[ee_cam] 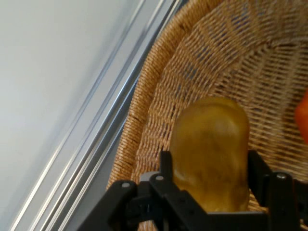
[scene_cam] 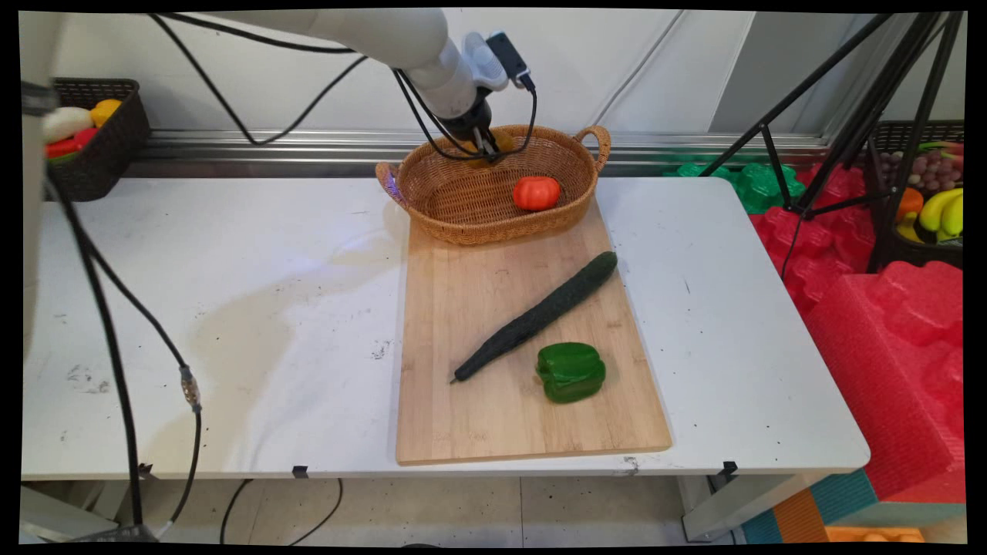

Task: Place the picked object on the cutting board

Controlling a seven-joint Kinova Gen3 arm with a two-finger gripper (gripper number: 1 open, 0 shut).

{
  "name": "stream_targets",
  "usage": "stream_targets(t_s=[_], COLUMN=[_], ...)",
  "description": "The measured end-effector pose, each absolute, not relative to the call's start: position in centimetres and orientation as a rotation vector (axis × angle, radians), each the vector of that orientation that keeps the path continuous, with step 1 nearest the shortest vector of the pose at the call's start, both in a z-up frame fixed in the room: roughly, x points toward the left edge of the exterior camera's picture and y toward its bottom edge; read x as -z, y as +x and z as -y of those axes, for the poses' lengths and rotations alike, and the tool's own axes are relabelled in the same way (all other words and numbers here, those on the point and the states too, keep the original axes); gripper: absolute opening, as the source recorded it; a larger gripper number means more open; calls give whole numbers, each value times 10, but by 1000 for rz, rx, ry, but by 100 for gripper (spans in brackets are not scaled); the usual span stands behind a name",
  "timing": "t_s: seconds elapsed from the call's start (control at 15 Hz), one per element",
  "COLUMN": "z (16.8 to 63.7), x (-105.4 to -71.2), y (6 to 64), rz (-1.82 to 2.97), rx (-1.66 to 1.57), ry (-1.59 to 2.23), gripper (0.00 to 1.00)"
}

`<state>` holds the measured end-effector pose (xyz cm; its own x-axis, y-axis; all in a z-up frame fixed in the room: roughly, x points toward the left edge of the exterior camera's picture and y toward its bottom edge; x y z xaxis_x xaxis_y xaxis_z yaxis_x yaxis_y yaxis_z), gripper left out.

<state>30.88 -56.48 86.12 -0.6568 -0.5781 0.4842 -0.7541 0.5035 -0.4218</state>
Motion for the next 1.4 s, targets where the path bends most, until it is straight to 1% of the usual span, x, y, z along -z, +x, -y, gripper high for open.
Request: stream_targets(t_s=[0.4,0.67,1.0,1.27,1.4], z=[506,464,404,365,354], x=[-904,-924,-937,-935,-932], y=[295,288,277,272,270], rz=[2410,2412,2464,2523,2545], rx=[-916,-893,-806,-708,-676], ry=[1112,1079,993,938,921], gripper=[0,0,0,0,0])
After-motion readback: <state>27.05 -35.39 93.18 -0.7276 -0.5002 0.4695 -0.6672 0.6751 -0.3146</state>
